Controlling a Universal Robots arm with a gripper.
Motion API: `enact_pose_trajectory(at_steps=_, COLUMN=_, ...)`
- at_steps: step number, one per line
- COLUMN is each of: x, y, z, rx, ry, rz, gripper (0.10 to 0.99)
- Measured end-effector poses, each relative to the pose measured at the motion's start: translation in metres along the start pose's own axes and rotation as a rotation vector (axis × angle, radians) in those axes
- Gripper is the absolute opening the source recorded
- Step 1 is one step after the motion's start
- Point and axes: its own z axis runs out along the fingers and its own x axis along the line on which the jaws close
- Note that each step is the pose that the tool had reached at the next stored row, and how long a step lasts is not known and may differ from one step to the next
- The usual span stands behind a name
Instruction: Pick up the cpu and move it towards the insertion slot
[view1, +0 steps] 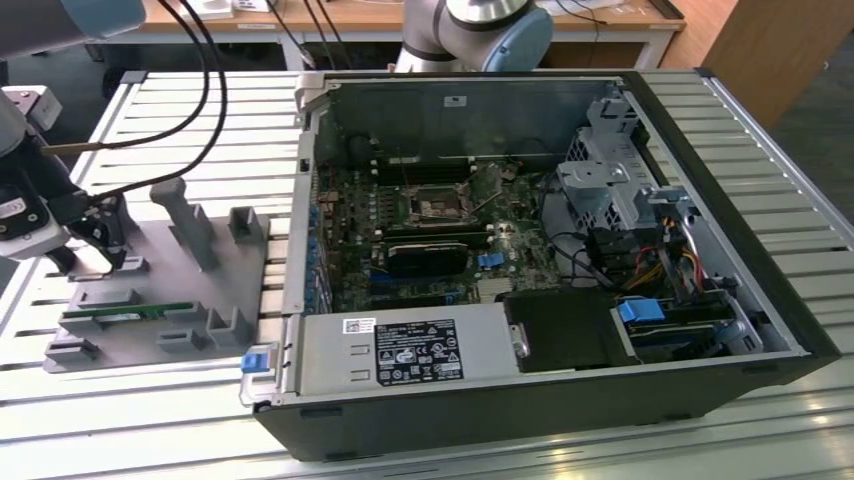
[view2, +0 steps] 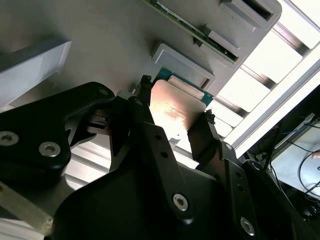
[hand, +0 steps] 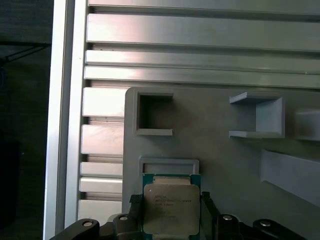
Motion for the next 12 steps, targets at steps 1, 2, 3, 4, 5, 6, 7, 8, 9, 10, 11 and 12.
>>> enact_pose_trajectory(at_steps=1, x=0.0, y=0.0, z=-0.0008, rx=0.0, ry=0.0, rz=0.0, gripper=0.541)
enact_pose_trajectory(at_steps=2, x=0.0, y=0.0, z=-0.0016, rx=0.0, ry=0.0, rz=0.0, gripper=0.541)
enact_pose_trajectory(at_steps=3, x=0.0, y=0.0001, z=-0.0025, rx=0.0, ry=0.0, rz=0.0, gripper=0.541)
enact_pose_trajectory(at_steps=4, x=0.0, y=0.0001, z=-0.0034, rx=0.0, ry=0.0, rz=0.0, gripper=0.541)
enact_pose_trajectory(at_steps=5, x=0.0, y=0.0001, z=-0.0043, rx=0.0, ry=0.0, rz=0.0, gripper=0.541)
enact_pose_trajectory(at_steps=6, x=0.0, y=0.0001, z=-0.0051, rx=0.0, ry=0.0, rz=0.0, gripper=0.541)
enact_pose_trajectory(at_steps=7, x=0.0, y=0.0001, z=-0.0058, rx=0.0, ry=0.0001, rz=0.0, gripper=0.541)
enact_pose_trajectory(at_steps=8, x=0.0, y=0.0001, z=-0.0065, rx=0.0, ry=0.0001, rz=0.0, gripper=0.541)
enact_pose_trajectory(at_steps=9, x=0.0, y=0.0001, z=-0.0071, rx=0.0, ry=-0.0001, rz=0.0, gripper=0.541)
enact_pose_trajectory(at_steps=10, x=0.0, y=0.0001, z=-0.0078, rx=0.0, ry=0.0, rz=0.0, gripper=0.541)
enact_pose_trajectory(at_steps=11, x=0.0, y=0.0002, z=-0.0084, rx=0.0, ry=-0.0001, rz=0.0, gripper=0.541)
enact_pose_trajectory(at_steps=12, x=0.0, y=0.0002, z=-0.0089, rx=0.0, ry=-0.0001, rz=0.0, gripper=0.541)
